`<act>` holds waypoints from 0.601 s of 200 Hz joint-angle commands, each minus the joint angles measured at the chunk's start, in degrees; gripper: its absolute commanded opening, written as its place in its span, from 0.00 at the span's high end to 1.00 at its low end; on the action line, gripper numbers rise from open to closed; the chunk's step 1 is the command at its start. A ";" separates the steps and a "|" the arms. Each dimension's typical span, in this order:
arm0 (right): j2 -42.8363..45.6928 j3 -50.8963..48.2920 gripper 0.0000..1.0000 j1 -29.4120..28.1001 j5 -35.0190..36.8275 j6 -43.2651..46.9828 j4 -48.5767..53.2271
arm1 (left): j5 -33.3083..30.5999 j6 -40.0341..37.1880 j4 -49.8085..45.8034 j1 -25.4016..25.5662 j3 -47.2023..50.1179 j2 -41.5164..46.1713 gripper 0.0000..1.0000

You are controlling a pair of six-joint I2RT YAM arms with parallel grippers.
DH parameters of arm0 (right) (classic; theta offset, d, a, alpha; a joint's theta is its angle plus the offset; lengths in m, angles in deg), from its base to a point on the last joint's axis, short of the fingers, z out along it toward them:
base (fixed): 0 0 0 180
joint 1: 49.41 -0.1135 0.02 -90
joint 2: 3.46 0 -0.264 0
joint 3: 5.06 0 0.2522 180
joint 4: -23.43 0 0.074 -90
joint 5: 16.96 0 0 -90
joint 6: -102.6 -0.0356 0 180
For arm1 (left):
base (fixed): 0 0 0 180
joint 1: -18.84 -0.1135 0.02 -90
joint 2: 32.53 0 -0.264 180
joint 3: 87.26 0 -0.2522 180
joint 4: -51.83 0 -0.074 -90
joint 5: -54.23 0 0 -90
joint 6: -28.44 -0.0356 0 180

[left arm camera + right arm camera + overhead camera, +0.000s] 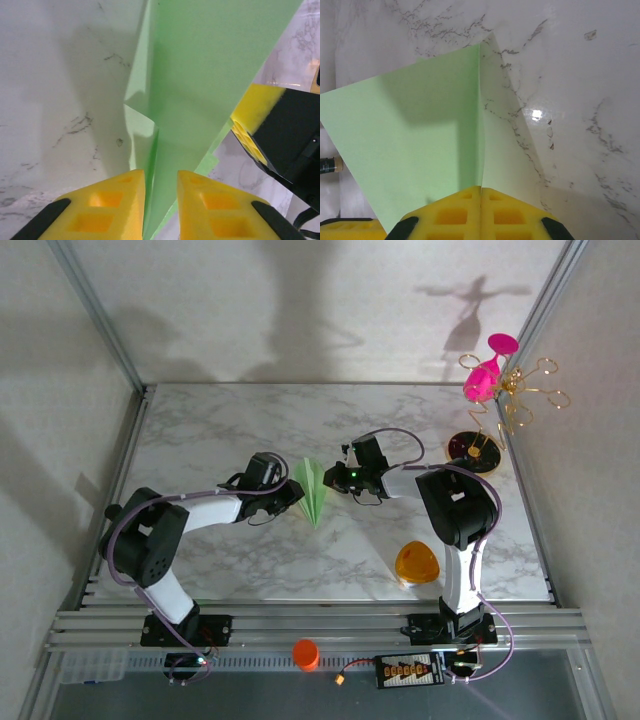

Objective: Fold a paper plane with a square sheet of paper (pick it up from the middle)

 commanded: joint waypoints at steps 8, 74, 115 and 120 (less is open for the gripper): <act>-0.52 1.09 0.94 -0.26 -0.40 0.66 0.49 | 0.11 -0.61 -0.24 0.69 -0.88 0.84 0.78; -0.39 0.88 0.94 -0.26 -0.38 0.53 0.41 | 1.30 -1.04 0.30 0.95 -2.29 -1.83 0.72; -0.62 0.97 0.94 -0.29 -0.53 0.56 0.47 | 1.52 -1.87 -0.16 2.26 -3.78 -2.63 0.75; -0.62 0.94 0.93 -0.31 -0.50 0.52 0.47 | 1.15 -2.03 -0.63 2.33 -3.92 -2.90 0.75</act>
